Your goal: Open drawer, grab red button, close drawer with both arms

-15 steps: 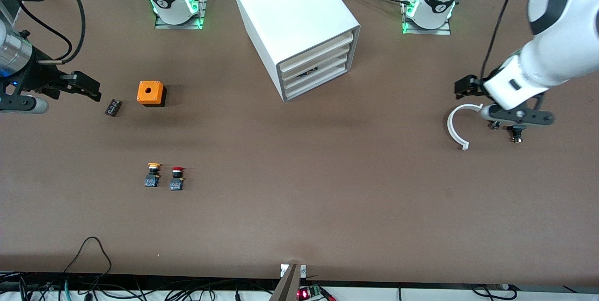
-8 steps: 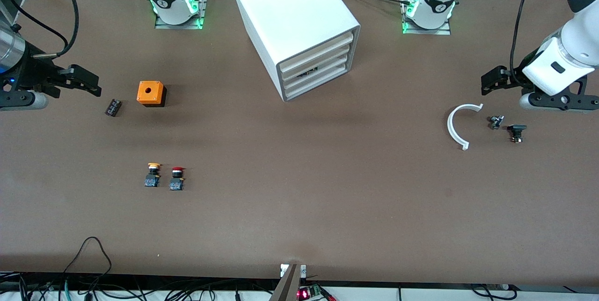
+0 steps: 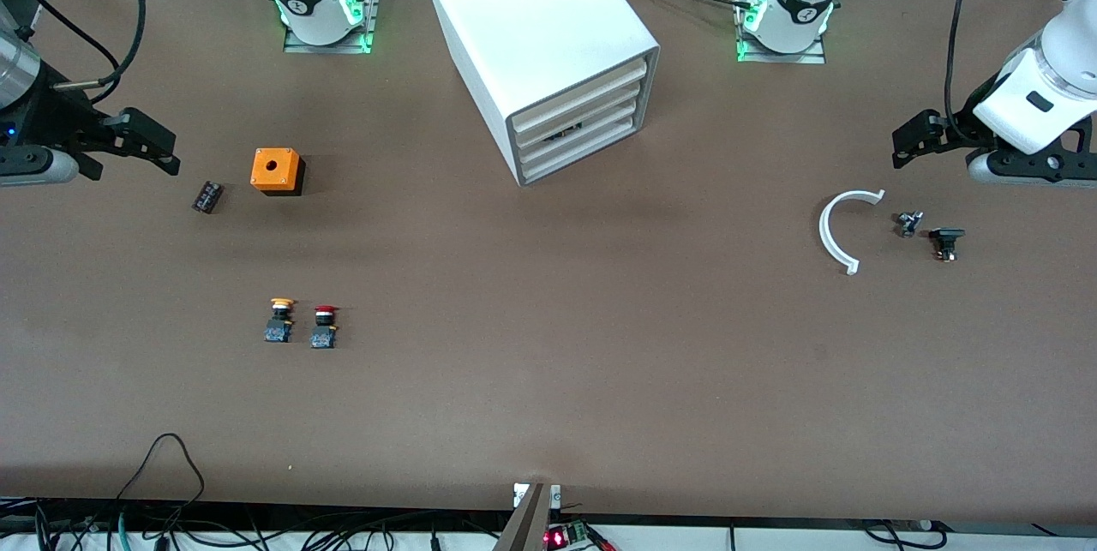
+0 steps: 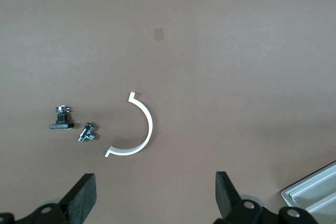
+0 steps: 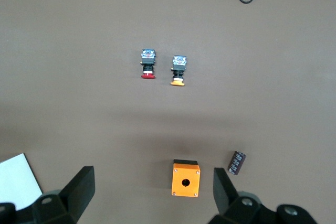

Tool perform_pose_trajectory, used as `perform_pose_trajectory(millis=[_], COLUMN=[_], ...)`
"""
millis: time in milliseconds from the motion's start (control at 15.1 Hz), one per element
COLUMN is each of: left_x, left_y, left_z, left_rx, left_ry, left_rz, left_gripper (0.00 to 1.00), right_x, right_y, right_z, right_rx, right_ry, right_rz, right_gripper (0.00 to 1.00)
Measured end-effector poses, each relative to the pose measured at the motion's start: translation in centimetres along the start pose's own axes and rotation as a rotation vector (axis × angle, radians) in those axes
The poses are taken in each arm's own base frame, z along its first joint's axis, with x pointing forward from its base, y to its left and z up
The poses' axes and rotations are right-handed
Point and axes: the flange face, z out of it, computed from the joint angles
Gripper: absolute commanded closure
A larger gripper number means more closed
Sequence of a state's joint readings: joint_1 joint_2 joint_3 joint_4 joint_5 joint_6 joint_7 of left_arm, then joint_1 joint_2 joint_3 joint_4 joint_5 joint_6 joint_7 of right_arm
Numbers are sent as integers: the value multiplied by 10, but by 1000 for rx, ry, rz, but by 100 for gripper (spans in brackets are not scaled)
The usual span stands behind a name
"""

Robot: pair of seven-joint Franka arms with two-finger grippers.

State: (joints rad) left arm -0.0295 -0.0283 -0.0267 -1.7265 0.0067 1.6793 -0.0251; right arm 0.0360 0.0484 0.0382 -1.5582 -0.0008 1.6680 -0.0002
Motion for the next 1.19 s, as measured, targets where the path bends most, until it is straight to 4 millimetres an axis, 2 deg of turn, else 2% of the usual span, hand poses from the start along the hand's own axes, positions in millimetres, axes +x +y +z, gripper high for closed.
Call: perform_pose_trajectory(millis=[1190], left_x=[-5], left_y=[11], left_z=[-7], left_rx=[1], left_ry=[1], left_rz=[27], left_gripper=[0], right_x=[-5], right_y=[3], right_z=[-2], right_rx=[-7], right_ry=[-3], right_rz=[5], right_gripper=[0])
